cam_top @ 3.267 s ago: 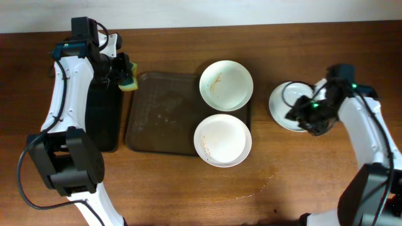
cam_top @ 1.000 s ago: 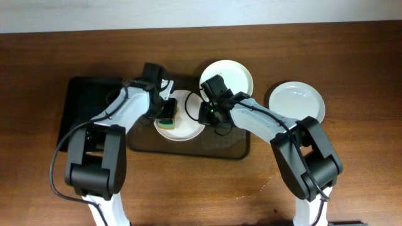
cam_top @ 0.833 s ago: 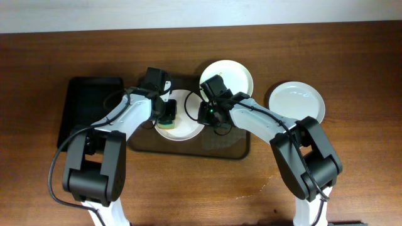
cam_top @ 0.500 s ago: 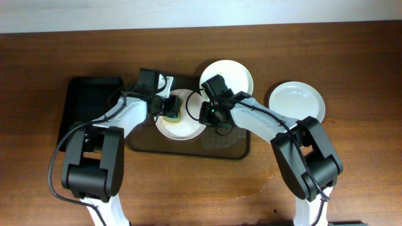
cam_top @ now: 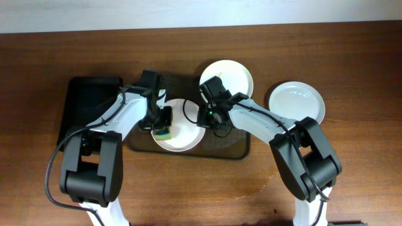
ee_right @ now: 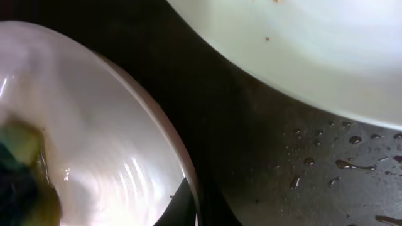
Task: Clean dirty plates on tray and stack at the side
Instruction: 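Scrub the held plate with the sponge in the left gripper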
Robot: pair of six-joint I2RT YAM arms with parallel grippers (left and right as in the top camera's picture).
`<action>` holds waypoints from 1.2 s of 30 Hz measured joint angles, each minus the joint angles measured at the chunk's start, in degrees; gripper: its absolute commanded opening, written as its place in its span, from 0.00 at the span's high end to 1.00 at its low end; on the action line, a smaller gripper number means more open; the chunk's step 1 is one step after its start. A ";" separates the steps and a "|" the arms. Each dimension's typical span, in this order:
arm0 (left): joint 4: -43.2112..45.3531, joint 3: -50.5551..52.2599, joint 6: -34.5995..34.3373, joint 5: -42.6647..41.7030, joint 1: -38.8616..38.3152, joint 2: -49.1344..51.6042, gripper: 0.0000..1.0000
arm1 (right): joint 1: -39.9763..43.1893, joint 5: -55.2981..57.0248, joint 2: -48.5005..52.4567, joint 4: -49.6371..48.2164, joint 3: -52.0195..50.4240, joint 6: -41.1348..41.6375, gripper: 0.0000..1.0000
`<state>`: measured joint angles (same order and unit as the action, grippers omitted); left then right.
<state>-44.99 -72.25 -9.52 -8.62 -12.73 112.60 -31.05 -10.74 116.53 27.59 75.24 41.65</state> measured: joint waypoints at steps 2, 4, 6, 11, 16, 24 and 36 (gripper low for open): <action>-4.07 0.13 4.20 -4.59 0.66 0.02 0.99 | -0.02 -0.02 0.00 0.09 0.00 -0.28 0.96; -7.43 0.50 7.61 -9.20 0.87 0.26 0.99 | -0.02 -0.11 0.00 0.09 0.00 -0.31 0.96; -11.30 1.20 10.34 -13.27 0.85 0.74 0.99 | -0.02 -0.39 0.00 0.28 0.00 -0.79 0.96; -10.62 1.86 11.96 -16.15 2.10 1.31 0.99 | -0.02 -0.28 0.00 0.22 0.00 -1.18 0.96; 6.32 1.97 2.27 -15.56 5.64 0.90 0.99 | 0.68 1.51 0.00 -0.50 0.07 0.39 0.96; 29.16 3.17 -13.11 -6.08 5.09 1.99 0.99 | 0.63 1.62 0.00 -0.90 0.61 2.23 0.96; 42.05 3.69 -8.02 -2.73 -1.75 3.45 0.99 | 0.63 1.81 0.00 -0.02 0.74 2.29 0.96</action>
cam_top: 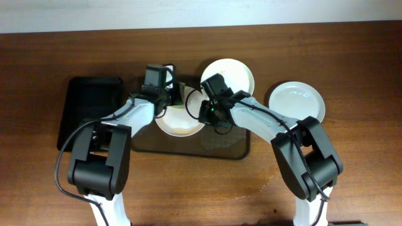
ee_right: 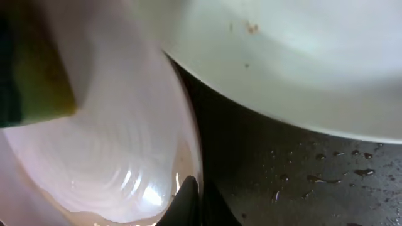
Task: Clean dirty plates on tray and stack at the side
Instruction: 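Scrub the held plate with the sponge in the left gripper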
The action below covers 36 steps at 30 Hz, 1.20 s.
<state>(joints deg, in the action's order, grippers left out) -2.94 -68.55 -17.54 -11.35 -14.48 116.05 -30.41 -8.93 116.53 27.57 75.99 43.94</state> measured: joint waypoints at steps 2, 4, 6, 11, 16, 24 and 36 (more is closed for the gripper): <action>0.39 0.00 5.11 -2.08 -0.98 0.00 0.99 | 0.00 0.00 0.00 0.02 0.00 -0.48 0.96; -0.57 0.00 6.97 -3.58 -0.85 0.00 0.99 | 0.00 0.00 0.00 0.02 0.00 -0.63 0.96; -2.45 0.00 8.50 -5.03 -0.63 0.00 0.99 | 0.00 -0.02 0.00 0.24 0.00 -0.68 0.96; -14.69 -1.51 8.28 -6.10 1.88 -0.50 0.99 | -0.11 -0.79 0.00 0.44 -0.02 -1.53 0.96; -25.86 -2.73 3.85 -6.58 5.73 -1.75 0.99 | -0.76 -1.73 0.00 0.44 -0.02 -2.14 0.96; -36.30 -7.98 0.11 -13.53 10.10 0.07 0.99 | -0.76 -1.73 0.00 0.46 -0.02 -2.14 0.95; -55.21 -35.76 2.12 -11.80 12.39 1.07 0.99 | -0.66 -1.49 0.02 0.57 -0.02 -1.86 0.72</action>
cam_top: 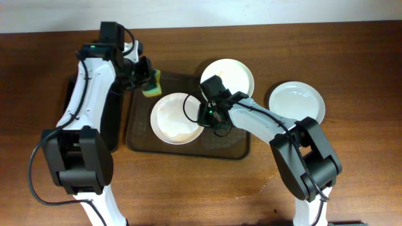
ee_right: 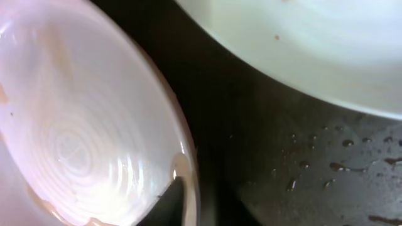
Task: Clean dirty plates on tray and stack at the side
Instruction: 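Scrub the held plate with the sponge in the left gripper, then carry the plate right and stack it on the cleaned plate with the right gripper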
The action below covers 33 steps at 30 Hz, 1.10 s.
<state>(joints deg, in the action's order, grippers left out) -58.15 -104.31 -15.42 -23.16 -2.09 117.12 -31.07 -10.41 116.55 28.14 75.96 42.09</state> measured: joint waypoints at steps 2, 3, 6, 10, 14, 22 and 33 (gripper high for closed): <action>-0.46 -0.22 0.52 0.33 0.57 0.00 0.99 | 0.00 0.02 0.00 -0.90 0.00 -0.09 0.72; -0.63 -0.22 0.72 0.83 0.63 0.00 0.99 | 0.00 0.04 0.11 -1.79 0.00 -0.02 0.72; -0.61 -0.22 1.05 2.16 0.66 0.00 0.99 | 0.00 -0.07 0.72 -2.93 0.02 -0.02 0.77; -0.61 -0.22 1.09 3.54 0.61 0.00 0.99 | 0.02 -2.43 1.60 -3.34 0.26 0.11 0.96; -0.48 -0.22 1.09 4.72 0.61 0.00 0.99 | 0.28 -5.46 2.40 -3.15 0.79 0.79 0.96; 0.42 -0.22 1.09 5.95 0.63 0.00 0.99 | 0.87 -2.71 -2.64 9.60 0.90 -2.97 0.96; 0.50 -0.22 1.09 6.10 0.61 0.00 0.99 | -2.67 25.55 -14.21 21.66 5.27 -8.90 0.96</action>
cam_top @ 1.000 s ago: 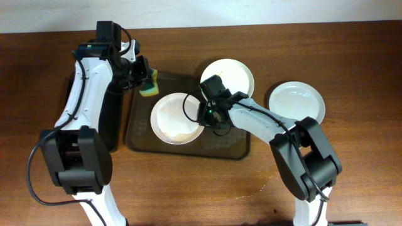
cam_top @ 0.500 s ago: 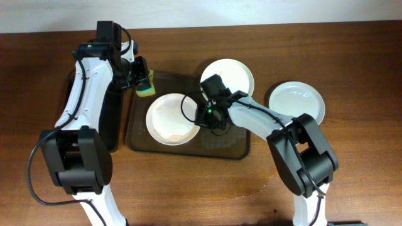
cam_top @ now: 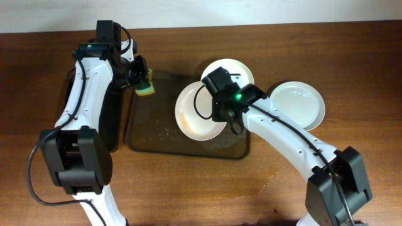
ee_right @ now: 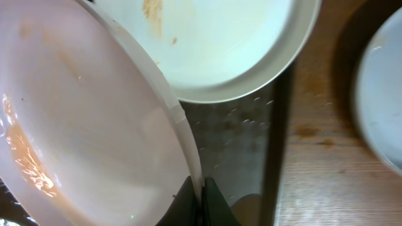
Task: Clean dirty plates on tray and stack at the side
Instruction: 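Carry the plate right and stack it on the cleaned plate with the right gripper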
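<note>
My right gripper (cam_top: 219,114) is shut on the rim of a white plate (cam_top: 196,113), holding it tilted above the dark tray (cam_top: 160,135). In the right wrist view the fingers (ee_right: 200,196) pinch that rim, and the plate (ee_right: 88,125) shows faint orange smears. A second white plate (cam_top: 231,70) with a brown stain (ee_right: 152,9) rests on the tray's far right corner. A clean white plate (cam_top: 296,104) sits on the table to the right. My left gripper (cam_top: 142,83) is shut on a yellow-green sponge (cam_top: 146,89) over the tray's far left corner.
A black rectangular container (cam_top: 94,110) stands left of the tray, under the left arm. Water drops spot the tray floor (ee_right: 242,135). Brown wooden table (cam_top: 188,188) lies all around, and the clean plate's edge (ee_right: 386,94) shows beyond the tray rim.
The plate lay flat on the tray with my right gripper on its rim; now it is raised, tilted and further right. The left gripper with the sponge has barely shifted.
First the sponge in my left gripper was on the plate while my right gripper held the rim. Then the sponge was at the plate's far edge. Then it was off the plate at the tray's far left corner. Now the plate hangs above the tray.
</note>
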Robot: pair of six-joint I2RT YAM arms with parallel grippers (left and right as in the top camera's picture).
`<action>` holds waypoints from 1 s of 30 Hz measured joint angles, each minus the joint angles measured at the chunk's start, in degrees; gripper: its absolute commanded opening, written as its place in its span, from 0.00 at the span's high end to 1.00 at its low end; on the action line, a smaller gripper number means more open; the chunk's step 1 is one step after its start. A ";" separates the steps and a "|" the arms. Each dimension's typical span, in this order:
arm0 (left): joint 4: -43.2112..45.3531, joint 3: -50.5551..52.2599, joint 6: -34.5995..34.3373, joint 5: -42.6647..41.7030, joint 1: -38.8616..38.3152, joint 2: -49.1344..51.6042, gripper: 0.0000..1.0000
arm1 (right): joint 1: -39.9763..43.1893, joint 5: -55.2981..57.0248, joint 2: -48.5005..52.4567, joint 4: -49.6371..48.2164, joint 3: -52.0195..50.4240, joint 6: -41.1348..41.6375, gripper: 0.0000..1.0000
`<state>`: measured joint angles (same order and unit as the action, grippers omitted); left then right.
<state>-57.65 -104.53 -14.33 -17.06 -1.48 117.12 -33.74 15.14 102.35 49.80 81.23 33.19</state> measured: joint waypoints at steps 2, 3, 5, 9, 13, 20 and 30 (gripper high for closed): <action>0.00 0.00 0.02 0.02 0.00 0.00 0.99 | -1.70 5.77 0.02 0.42 0.02 -0.28 0.96; 0.00 0.00 0.00 0.00 0.00 0.00 0.99 | -3.39 9.79 0.02 0.52 0.04 -0.63 0.96; 0.00 0.00 0.00 0.00 0.00 0.00 0.99 | -5.81 15.21 0.02 0.57 0.07 -0.94 0.96; 0.00 0.00 0.00 0.02 0.00 0.00 0.99 | -11.52 28.30 0.02 0.57 0.11 -3.41 0.96; 0.00 0.00 0.00 0.00 0.00 0.00 0.99 | -16.76 40.96 0.02 0.57 0.11 -5.57 0.96; 0.00 0.00 0.00 0.04 0.00 0.00 0.99 | -24.09 63.73 0.02 0.55 0.11 -6.88 0.96; 0.00 0.00 0.00 0.17 0.00 0.00 0.99 | -26.64 72.30 0.02 0.35 0.31 -6.62 0.96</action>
<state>-57.65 -104.53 -14.33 -16.88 -1.48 117.12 -60.38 87.44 102.37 50.15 81.54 26.57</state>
